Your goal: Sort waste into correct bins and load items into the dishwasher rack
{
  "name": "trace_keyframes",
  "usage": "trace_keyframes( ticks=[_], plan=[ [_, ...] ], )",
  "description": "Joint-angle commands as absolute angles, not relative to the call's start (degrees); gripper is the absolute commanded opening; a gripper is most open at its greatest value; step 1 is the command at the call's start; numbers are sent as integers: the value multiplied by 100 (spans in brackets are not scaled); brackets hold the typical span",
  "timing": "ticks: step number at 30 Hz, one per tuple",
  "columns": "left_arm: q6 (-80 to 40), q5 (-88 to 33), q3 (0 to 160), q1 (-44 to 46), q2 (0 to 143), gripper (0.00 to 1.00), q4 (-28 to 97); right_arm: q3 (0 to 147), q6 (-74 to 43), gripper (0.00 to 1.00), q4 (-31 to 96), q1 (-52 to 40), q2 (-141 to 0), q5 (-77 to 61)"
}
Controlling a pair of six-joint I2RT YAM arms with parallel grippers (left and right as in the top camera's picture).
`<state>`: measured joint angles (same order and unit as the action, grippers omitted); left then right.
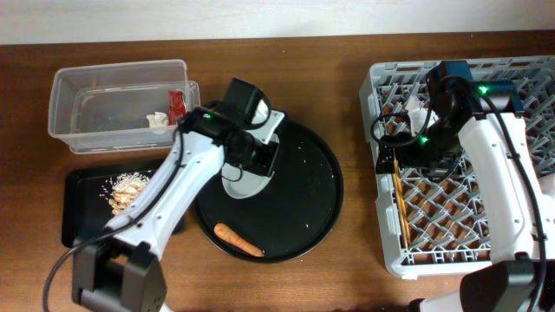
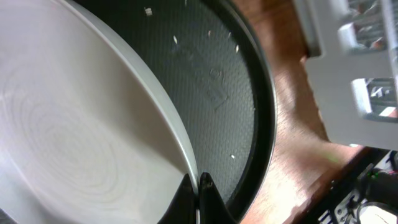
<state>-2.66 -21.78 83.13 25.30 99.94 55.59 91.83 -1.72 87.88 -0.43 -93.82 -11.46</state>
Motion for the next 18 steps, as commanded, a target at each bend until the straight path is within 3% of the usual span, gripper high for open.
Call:
trace_keyframes(
  ticks=[1, 3, 4, 5, 8, 11, 13, 17, 18],
  plan=[
    [-368, -1916, 8361, 2956, 10626, 0, 5234, 9216, -178, 98, 8788, -73, -9369, -1092],
    [-366, -1900, 8361, 3122, 10816, 1, 5098, 9216, -180, 98, 8788, -73, -9369, -1090],
    [-364, -1903, 8364, 3135, 10814, 11, 5076, 9216, -180, 98, 8788, -73, -9369, -1092],
    [-364, -1903, 8385, 3105, 10809, 40, 5085, 9216, -180, 98, 8788, -73, -9369, -1092],
    [-370, -1809, 8486, 2359, 10116, 44, 5476, 9216, -180, 98, 8602, -115, -9369, -1122],
    [-368, -1387, 8486, 1022, 9218, 49, 6248, 9216, -207, 98, 7896, -928, -9371, -1157],
    [-370, -1389, 8486, 196, 9015, 63, 6657, 9216, -617, 98, 7030, -1688, -9502, -1155],
    [-366, -1389, 8484, -434, 9013, 63, 6949, 9216, -1391, 99, 6228, -2534, -10462, -1155],
    [-366, -1389, 8482, -434, 9013, 63, 6952, 9216, -1455, 94, 6104, -2714, -10875, -1157]
  ],
)
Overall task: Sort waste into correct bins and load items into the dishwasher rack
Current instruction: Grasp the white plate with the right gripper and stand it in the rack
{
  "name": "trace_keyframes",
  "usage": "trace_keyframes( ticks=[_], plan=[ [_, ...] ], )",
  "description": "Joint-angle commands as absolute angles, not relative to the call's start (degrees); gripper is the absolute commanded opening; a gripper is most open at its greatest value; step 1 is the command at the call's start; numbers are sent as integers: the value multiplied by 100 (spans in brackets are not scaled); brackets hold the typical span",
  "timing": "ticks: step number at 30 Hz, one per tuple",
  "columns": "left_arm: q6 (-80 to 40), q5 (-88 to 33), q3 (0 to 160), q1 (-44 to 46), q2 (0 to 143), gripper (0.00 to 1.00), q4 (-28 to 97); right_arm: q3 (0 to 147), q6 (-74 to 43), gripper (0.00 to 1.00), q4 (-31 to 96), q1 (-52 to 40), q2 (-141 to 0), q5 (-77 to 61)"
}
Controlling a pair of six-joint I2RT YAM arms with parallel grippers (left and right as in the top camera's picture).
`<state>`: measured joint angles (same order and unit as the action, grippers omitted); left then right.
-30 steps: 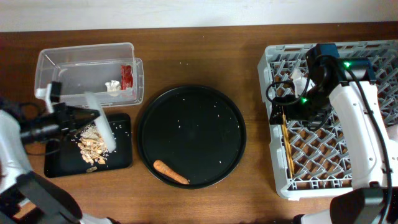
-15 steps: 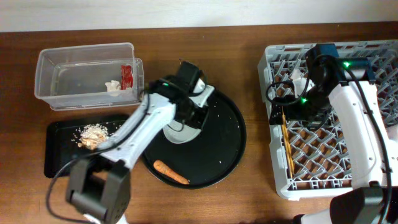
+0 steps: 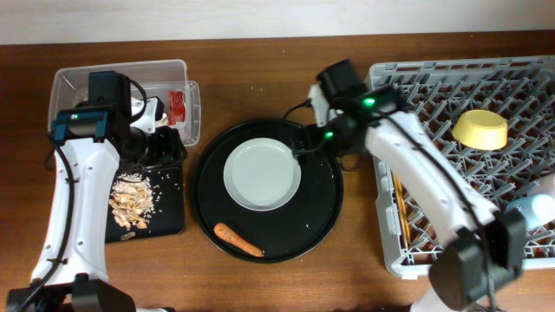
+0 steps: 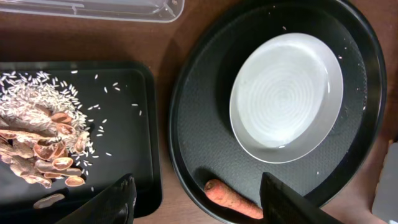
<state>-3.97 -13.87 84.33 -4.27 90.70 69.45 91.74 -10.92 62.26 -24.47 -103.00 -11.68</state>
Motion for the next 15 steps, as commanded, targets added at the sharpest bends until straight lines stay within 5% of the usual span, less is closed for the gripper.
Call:
trace_keyframes(
  ticks=[1, 6, 8, 10, 15],
  plan=[
    [-366, -1389, 8479, -434, 9013, 64, 6952, 9216, -1608, 91, 6047, -2794, -11163, -1131],
    [-366, -1389, 8479, -434, 9013, 64, 6952, 9216, -2049, 64, 5867, -2849, -12416, -1205],
    [-366, -1389, 8479, -434, 9013, 64, 6952, 9216, -2053, 30, 5800, -2849, -12449, -1203],
    [-366, -1391, 8479, -434, 9013, 64, 6952, 9216, -2156, 6, 5806, -2849, -12449, -1203],
    [-366, -1385, 8479, -429, 9013, 64, 7019, 9391, -2231, 4, 6097, -2576, -12022, -860]
  ],
)
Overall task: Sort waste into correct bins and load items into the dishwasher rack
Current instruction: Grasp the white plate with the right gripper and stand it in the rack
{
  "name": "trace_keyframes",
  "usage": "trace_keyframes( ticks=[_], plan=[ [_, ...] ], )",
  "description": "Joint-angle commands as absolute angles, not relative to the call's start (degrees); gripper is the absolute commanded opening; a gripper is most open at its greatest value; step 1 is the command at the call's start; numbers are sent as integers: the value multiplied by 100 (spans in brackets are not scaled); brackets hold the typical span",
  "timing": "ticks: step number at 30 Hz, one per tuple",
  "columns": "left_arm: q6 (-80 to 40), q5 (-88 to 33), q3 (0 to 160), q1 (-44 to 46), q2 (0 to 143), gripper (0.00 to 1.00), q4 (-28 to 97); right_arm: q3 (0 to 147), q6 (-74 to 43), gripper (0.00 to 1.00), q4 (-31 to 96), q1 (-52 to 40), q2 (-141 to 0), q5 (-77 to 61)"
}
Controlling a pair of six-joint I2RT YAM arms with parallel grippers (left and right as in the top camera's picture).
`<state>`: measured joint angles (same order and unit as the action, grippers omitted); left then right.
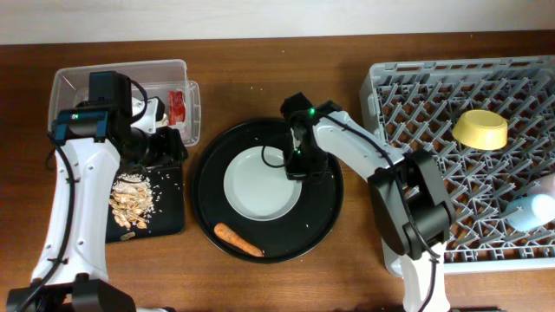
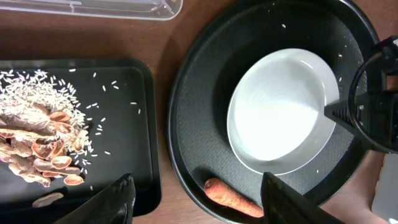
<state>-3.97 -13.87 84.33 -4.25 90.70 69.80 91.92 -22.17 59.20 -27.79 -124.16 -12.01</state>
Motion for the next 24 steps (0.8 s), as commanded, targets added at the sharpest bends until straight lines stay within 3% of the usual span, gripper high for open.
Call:
trace_keyframes(
  ticks=[1, 5, 11, 14, 19, 24],
  plan=[
    [-366, -1385, 8479, -429, 9013, 64, 7015, 9522, -2032, 4, 6228, -2486, -11732, -587],
    [-366, -1385, 8479, -429, 9013, 64, 7030, 9839, -908, 4, 6405, -1678, -9887, 1728],
    [-364, -1365, 8479, -429, 9013, 64, 7028, 9837, -172, 4, 5798, -497, -9336, 4541],
    [-362, -1365, 8479, -429, 9013, 64, 7017, 9789, -174, 4, 5607, -5, -9675, 4574],
    [-362, -1363, 8479, -429, 9013, 64, 6987, 9767, -502, 4, 5776, 1, -10486, 4543],
    [-364, -1365, 8479, -429, 9013, 64, 6949, 9767, -801, 4, 6097, -749, -10621, 3393]
  ],
)
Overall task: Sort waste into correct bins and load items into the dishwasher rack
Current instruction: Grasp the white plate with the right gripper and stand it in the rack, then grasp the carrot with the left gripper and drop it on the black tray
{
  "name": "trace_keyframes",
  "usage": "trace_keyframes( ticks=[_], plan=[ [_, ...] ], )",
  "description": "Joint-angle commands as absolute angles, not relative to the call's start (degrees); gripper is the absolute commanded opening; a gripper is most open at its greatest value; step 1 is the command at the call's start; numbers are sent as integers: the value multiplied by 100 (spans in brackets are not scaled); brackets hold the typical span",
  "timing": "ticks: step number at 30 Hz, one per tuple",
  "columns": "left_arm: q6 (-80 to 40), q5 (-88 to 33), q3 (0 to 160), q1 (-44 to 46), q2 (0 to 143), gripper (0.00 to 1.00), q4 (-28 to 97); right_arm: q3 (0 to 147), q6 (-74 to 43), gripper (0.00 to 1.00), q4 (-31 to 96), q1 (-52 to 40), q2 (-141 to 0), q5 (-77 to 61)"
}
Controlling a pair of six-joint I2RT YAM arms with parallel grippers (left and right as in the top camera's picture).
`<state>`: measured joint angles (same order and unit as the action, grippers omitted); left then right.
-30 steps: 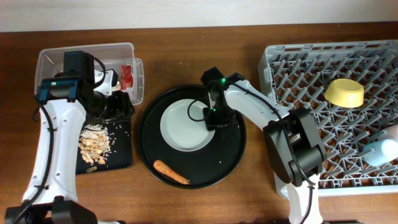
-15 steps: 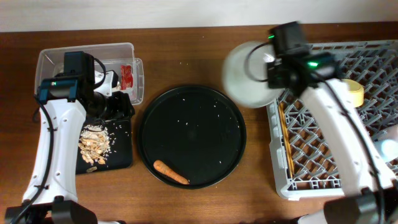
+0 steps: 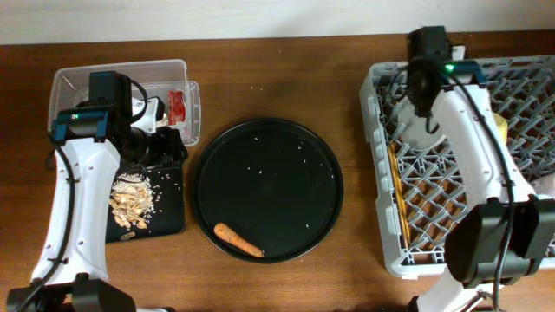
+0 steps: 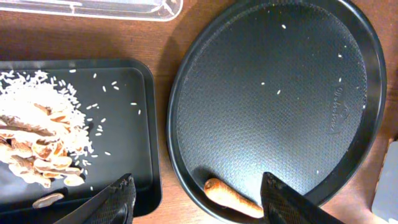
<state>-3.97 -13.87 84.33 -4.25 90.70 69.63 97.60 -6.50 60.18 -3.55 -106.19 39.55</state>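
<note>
The round black tray (image 3: 269, 173) holds only a carrot (image 3: 238, 240) near its front edge and a few rice grains. The white plate (image 3: 418, 130) is tilted over the left part of the grey dishwasher rack (image 3: 460, 251), and my right gripper (image 3: 425, 121) looks shut on it; the fingers are mostly hidden under the arm. My left gripper (image 3: 165, 143) hangs open and empty over the gap between the black rectangular tray (image 4: 124, 124) and the round tray (image 4: 273, 93). The carrot (image 4: 230, 198) lies between its spread fingers (image 4: 118, 199).
The rectangular tray holds rice and peels (image 4: 31, 137). A clear bin (image 3: 121, 104) behind it holds a red wrapper (image 3: 176, 104) and white scraps. Wooden sticks (image 3: 399, 204) lie in the rack's left side. A yellow bowl (image 3: 501, 130) peeks out behind my right arm.
The white plate has gone from the round tray to the rack, with my right gripper now over the rack's left part. My left arm has not moved.
First my left gripper was shut on the plate's rim on the round tray, my right arm over the rack. Then the left stood open over the tray gap, plate flat. My right gripper was then at the plate's right rim, and now holds it at the rack.
</note>
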Motion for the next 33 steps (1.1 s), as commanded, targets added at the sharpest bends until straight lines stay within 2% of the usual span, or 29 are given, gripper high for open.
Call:
trace_keyframes(
  ticks=[1, 2, 3, 7, 8, 9, 11, 14, 15, 22, 33],
  plan=[
    [-364, -1367, 8479, -429, 9013, 65, 6954, 9767, -801, 4, 6193, -932, -10621, 3144],
    [-364, -1367, 8479, -429, 9013, 70, 6963, 9767, -808, 6, 6372, -1142, -10621, 2993],
    [-364, -1367, 8479, -429, 9013, 73, 6984, 9769, -961, 18, 6488, -1201, -10617, 2998],
    [-364, -1372, 8477, -427, 9013, 76, 7262, 9784, -1339, 52, 6886, -998, -9909, 2139],
    [-366, -1413, 8442, -412, 9013, 76, 7308, 9784, -1339, 70, 6989, -897, -9583, 1702],
    [-368, -1435, 8414, -342, 9024, 76, 7369, 9784, -1339, 80, 7113, -784, -9295, 1323],
    [-486, -1466, 8311, -54, 9030, 76, 7406, 9784, -1192, 93, 7356, -399, -8836, 480],
    [-1540, -1476, 7784, 661, 9030, 77, 7371, 9778, -1100, 94, 7940, 99, -8764, 104],
    [-1837, -1476, 7463, 910, 9030, 80, 7275, 9778, -1105, 94, 8095, 224, -8764, 10],
    [-3861, -1673, 5817, 2388, 9035, 80, 5900, 9769, -1103, 96, 8326, 228, -8764, -351],
    [-4222, -941, 4687, 2449, 9275, 79, 4709, 9769, -1100, 96, 8405, 228, -8764, -456]
  ],
)
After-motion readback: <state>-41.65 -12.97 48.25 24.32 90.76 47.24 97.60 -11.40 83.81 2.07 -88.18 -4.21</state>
